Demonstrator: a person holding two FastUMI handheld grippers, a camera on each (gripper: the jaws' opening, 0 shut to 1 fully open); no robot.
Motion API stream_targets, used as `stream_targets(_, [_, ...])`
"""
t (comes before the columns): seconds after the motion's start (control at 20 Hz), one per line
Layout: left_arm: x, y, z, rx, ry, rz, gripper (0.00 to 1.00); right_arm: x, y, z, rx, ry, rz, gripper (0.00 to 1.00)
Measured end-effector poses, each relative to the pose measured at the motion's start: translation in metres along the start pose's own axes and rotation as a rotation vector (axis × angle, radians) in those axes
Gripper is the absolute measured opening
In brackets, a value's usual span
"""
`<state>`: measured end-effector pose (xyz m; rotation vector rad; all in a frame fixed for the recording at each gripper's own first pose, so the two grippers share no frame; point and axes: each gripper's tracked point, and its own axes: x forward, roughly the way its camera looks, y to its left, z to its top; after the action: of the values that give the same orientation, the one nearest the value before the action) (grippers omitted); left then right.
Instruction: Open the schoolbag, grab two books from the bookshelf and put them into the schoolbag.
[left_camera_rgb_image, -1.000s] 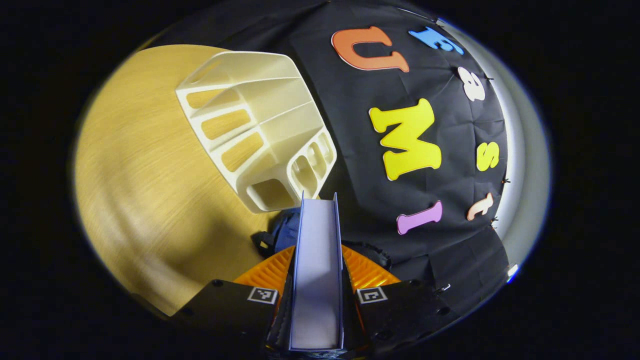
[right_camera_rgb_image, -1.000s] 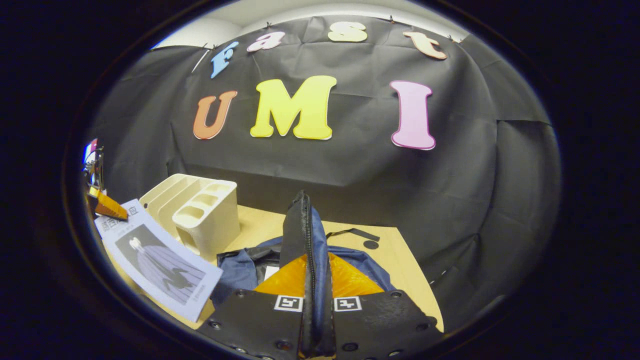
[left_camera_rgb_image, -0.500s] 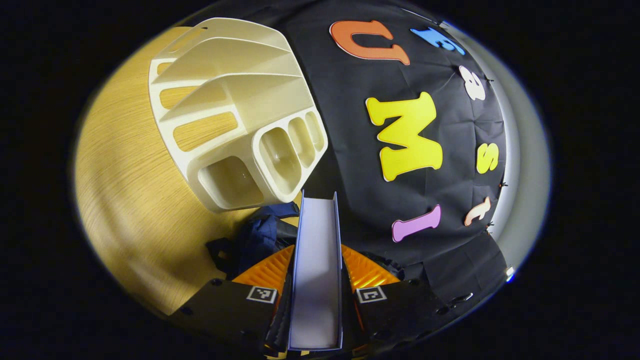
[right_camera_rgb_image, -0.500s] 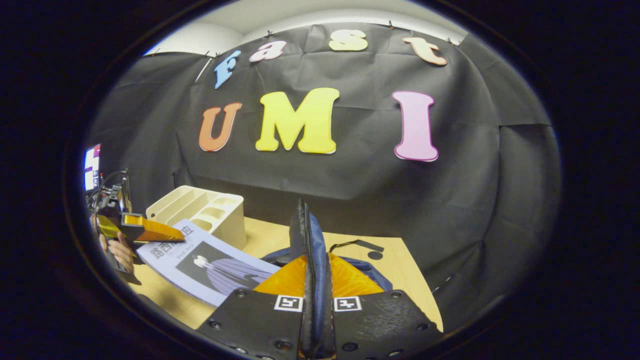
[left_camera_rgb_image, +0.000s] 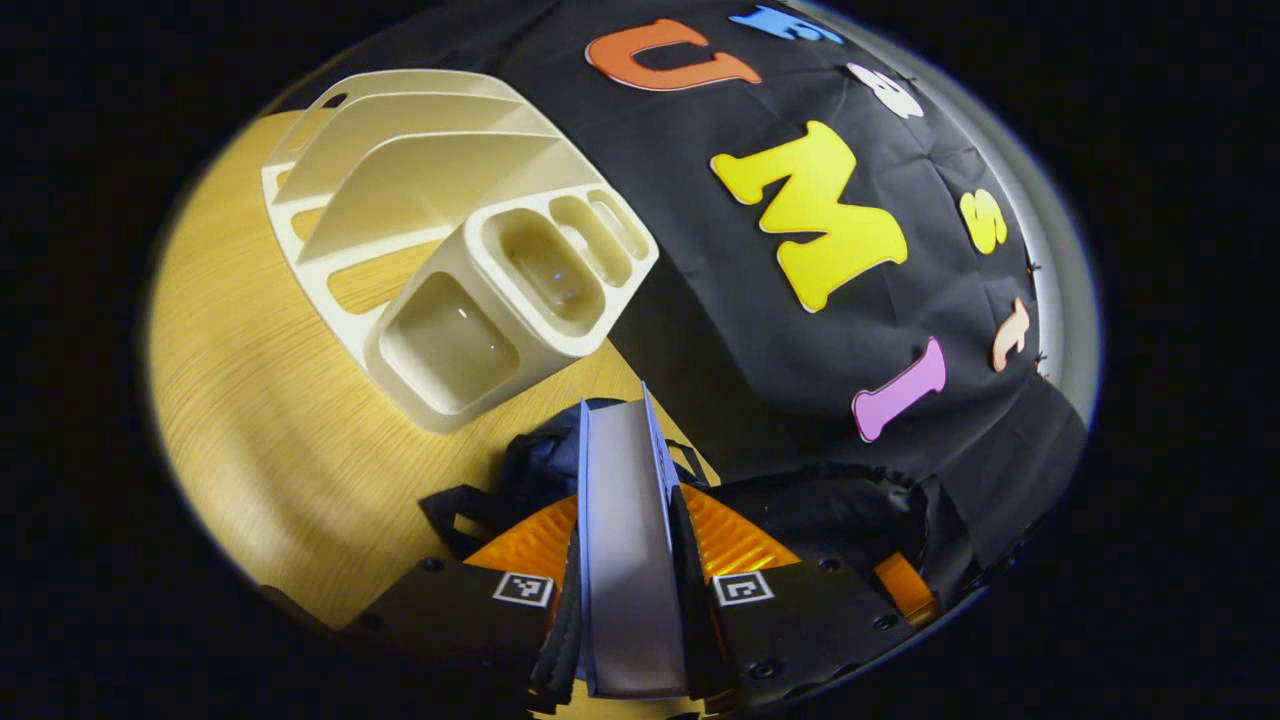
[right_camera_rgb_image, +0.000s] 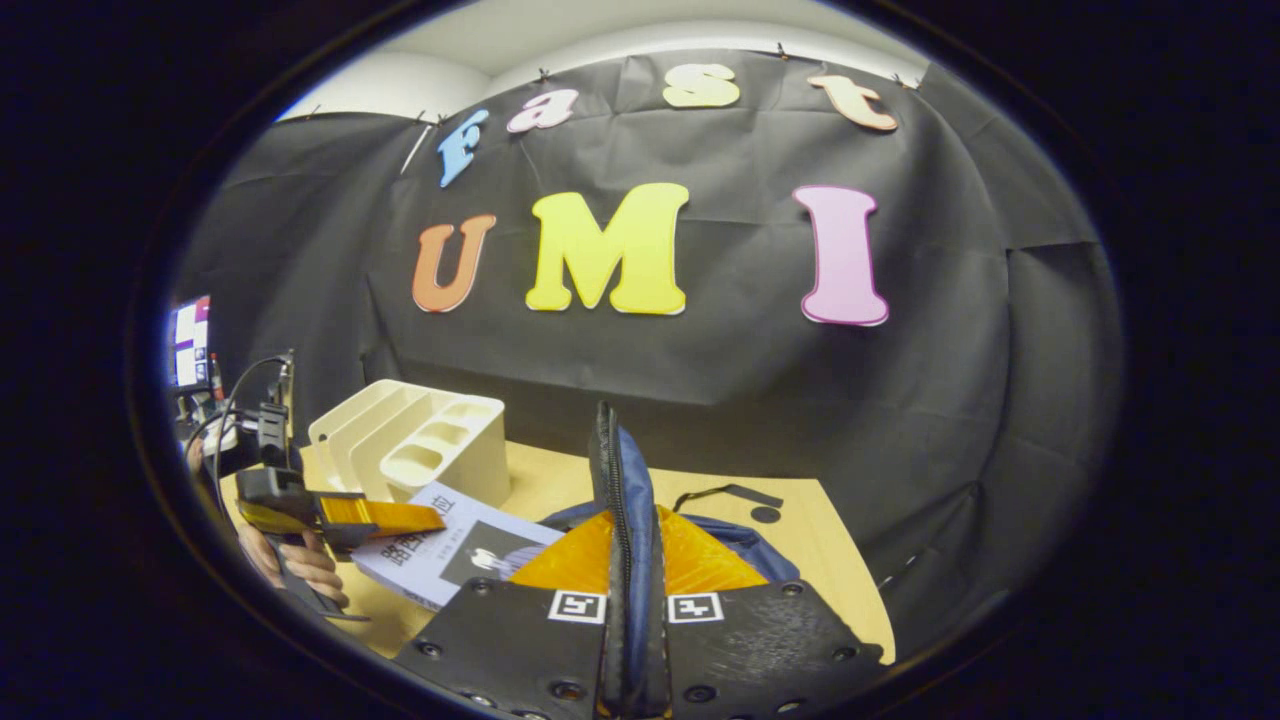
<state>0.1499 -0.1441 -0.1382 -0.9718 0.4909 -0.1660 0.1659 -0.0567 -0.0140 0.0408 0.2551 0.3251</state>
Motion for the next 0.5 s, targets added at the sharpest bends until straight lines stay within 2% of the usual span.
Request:
stream_targets(0.1, [0.007, -0.007, -0.007, 0.039, 0.003, 0.004, 0.44, -0.002, 0.009, 0.004, -0.002, -0.013, 0.028, 0.08])
stream_targets(0.3, [0.030, -0.021, -0.028, 0.042, 0.025, -0.013, 0.44, 0.002, 0.024, 0.000, 0.011, 0.001, 0.087, 0.08])
stream_targets(0.5, [0.051, -0.037, -0.049, 0.044, 0.046, -0.029, 0.44, 0.001, 0.019, 0.005, 0.016, -0.016, 0.089, 0.08])
